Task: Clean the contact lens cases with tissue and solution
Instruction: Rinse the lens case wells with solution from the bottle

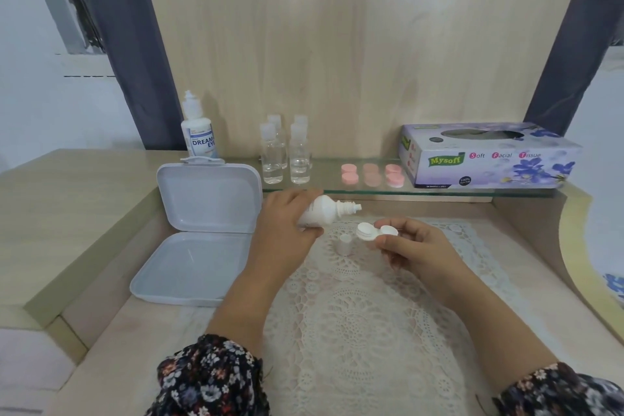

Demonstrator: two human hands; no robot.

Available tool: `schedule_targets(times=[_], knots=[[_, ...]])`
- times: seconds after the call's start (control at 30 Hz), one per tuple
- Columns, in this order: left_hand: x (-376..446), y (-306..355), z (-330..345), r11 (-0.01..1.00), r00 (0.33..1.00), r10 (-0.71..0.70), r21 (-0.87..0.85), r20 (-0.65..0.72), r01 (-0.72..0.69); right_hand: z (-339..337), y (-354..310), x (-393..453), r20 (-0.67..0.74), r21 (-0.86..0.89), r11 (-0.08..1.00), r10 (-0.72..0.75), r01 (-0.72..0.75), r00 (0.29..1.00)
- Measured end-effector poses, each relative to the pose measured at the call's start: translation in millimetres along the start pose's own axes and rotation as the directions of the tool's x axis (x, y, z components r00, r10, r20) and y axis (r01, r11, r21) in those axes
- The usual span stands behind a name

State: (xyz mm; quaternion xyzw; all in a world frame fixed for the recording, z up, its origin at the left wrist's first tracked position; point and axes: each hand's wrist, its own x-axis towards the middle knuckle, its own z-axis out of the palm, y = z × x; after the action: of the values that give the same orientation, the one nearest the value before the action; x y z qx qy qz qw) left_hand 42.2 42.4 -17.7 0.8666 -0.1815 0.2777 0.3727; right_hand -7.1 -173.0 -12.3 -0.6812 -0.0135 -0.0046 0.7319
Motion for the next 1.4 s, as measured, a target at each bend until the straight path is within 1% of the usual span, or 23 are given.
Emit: schedule_targets(times=[0.13, 0.23, 0.5, 0.77, 0.83, 0.87, 0.9, 0.97, 1.0, 1.07, 1.1, 1.2, 1.23, 1.3, 1.37, 1.4], knots=[[0, -1, 1, 0.987, 0.990, 0.132, 0.095, -0.048, -0.127, 2, 0, 1, -0.021, 0.003, 1.000, -0.015, 0.015, 1.000], [0, 0, 0, 0.967, 0.979, 0.192, 0.185, -0.065, -0.177, 2, -1, 2, -0.031, 0.006, 1.000, -0.020, 0.020, 0.999], [0, 0, 1, 0.945, 0.966, 0.243, 0.249, -0.091, -0.214, 3, -2, 1, -0.037, 0.021, 1.000, -0.010, 0.010, 0.999], [0, 0, 1, 0.938, 0.960, 0.261, 0.262, -0.100, -0.227, 3, -2, 2, -0.034, 0.029, 1.000, 0.000, 0.001, 0.999], [0, -1, 2, 0.946, 0.967, 0.241, 0.246, -0.087, -0.213, 3, -2, 2, -0.031, 0.029, 1.000, -0.002, 0.003, 1.000], [-1, 2, 1, 0.962, 0.976, 0.203, 0.203, -0.073, -0.185, 3, -2, 2, -0.033, 0.028, 1.000, -0.003, 0.004, 0.999], [-2, 5, 0, 0.984, 0.989, 0.137, 0.126, -0.050, -0.130, 3, -2, 2, -0.036, 0.030, 1.000, -0.005, 0.006, 0.999], [-2, 15, -3, 0.994, 0.999, -0.045, -0.103, 0.027, 0.047, 3, -3, 1, -0.043, 0.037, 0.999, -0.011, 0.012, 0.999], [-2, 19, -5, 0.964, 0.989, -0.131, -0.225, 0.074, 0.144, 3, -3, 1, -0.045, 0.040, 0.999, -0.014, 0.016, 0.999], [0, 22, -8, 0.848, 0.959, -0.235, -0.449, 0.155, 0.281, 3, -3, 1, -0.049, 0.041, 0.999, -0.019, 0.021, 0.999], [0, 21, -10, 0.789, 0.949, -0.258, -0.528, 0.181, 0.315, 3, -3, 1, -0.051, 0.041, 0.999, -0.019, 0.021, 0.999], [1, 20, -13, 0.643, 0.938, -0.260, -0.684, 0.228, 0.344, 3, -3, 2, -0.054, 0.042, 0.999, -0.018, 0.021, 0.998], [1, 20, -13, 0.573, 0.930, -0.270, -0.735, 0.248, 0.362, 3, -3, 2, -0.055, 0.042, 0.999, -0.019, 0.022, 0.998], [1, 23, -13, 0.394, 0.904, -0.300, -0.823, 0.306, 0.409, 3, -3, 2, -0.054, 0.042, 0.999, -0.023, 0.025, 0.998], [0, 27, -11, 0.207, 0.873, -0.291, -0.864, 0.393, 0.458, 2, -3, 1, -0.053, 0.046, 0.999, -0.025, 0.027, 0.998], [-1, 28, -10, 0.130, 0.855, -0.273, -0.864, 0.441, 0.487, 2, -3, 1, -0.053, 0.048, 0.998, -0.025, 0.028, 0.998]])
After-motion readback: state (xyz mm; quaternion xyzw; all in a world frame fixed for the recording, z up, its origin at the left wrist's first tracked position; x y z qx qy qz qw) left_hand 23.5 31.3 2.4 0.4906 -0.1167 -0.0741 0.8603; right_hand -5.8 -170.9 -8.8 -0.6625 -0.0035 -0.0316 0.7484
